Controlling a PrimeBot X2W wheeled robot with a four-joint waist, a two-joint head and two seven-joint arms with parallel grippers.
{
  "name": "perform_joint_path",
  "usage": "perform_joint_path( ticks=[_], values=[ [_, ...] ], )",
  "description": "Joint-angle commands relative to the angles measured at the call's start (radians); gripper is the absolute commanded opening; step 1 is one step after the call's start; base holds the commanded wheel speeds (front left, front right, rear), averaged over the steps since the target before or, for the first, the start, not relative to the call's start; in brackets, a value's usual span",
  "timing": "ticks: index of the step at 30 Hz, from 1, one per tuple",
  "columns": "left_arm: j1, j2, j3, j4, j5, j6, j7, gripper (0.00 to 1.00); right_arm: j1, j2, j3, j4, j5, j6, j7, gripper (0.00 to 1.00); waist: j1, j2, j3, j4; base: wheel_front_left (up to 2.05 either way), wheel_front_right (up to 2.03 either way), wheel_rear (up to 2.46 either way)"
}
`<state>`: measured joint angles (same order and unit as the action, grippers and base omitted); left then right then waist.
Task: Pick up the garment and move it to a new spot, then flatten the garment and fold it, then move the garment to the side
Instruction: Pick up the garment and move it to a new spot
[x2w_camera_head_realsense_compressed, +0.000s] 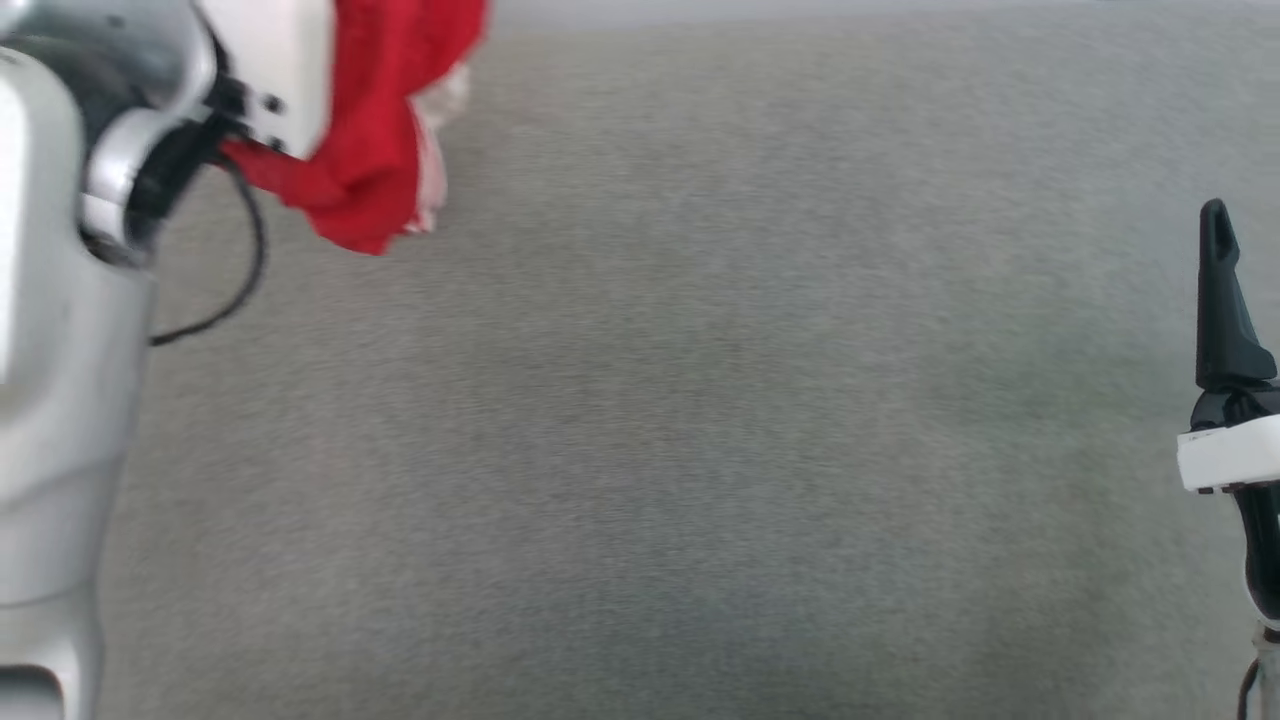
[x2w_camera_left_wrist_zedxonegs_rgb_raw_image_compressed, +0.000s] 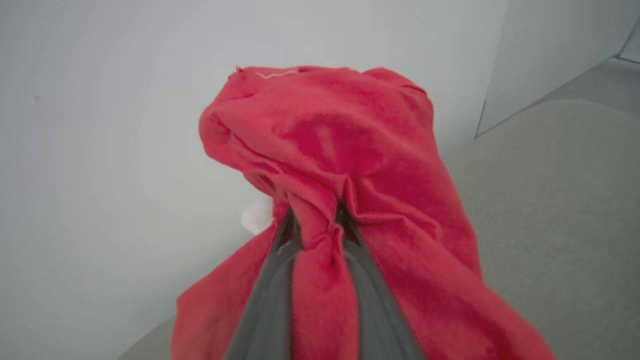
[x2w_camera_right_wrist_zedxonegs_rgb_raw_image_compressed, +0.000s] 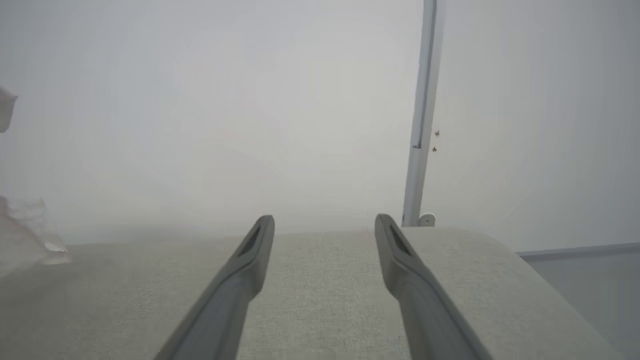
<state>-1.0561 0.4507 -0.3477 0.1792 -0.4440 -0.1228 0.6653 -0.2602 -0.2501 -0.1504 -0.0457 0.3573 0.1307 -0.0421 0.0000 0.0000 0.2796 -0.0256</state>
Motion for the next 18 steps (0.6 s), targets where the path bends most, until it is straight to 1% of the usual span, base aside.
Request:
perform_joint_path(
  ticks=[1,5,9,13,18],
  values=[
    [0.019,-0.005,-0.01,-0.033,-0.015,0.006,0.022,0.0,0.001,0.009,-0.002,0.008,0.0,0.0,-0.011,1.0,0.0,0.0,0.013,-0.044,0.0,0.0,0.0],
    [0.049,-0.022,-0.058,-0.125,-0.016,0.01,0.087,0.0,0.001,0.027,0.005,0.029,0.014,0.0,-0.029,1.0,0.0,0.0,0.025,-0.093,0.0,0.0,0.0],
    [0.105,-0.028,-0.112,-0.177,-0.013,0.017,0.15,0.0,0.006,0.047,0.029,0.059,0.025,0.0,-0.047,1.0,0.0,0.0,0.036,-0.138,0.0,0.0,0.0],
    [0.193,-0.036,-0.165,-0.168,-0.033,0.016,0.193,0.0,0.012,0.069,0.059,0.096,0.03,0.0,-0.065,1.0,0.0,0.0,0.043,-0.177,0.0,0.0,0.0],
    [0.308,-0.048,-0.219,-0.091,-0.05,0.017,0.2,0.0,0.003,0.083,0.105,0.154,0.043,0.0,-0.091,1.0,0.0,0.0,0.049,-0.214,0.0,0.0,0.0]
  ],
)
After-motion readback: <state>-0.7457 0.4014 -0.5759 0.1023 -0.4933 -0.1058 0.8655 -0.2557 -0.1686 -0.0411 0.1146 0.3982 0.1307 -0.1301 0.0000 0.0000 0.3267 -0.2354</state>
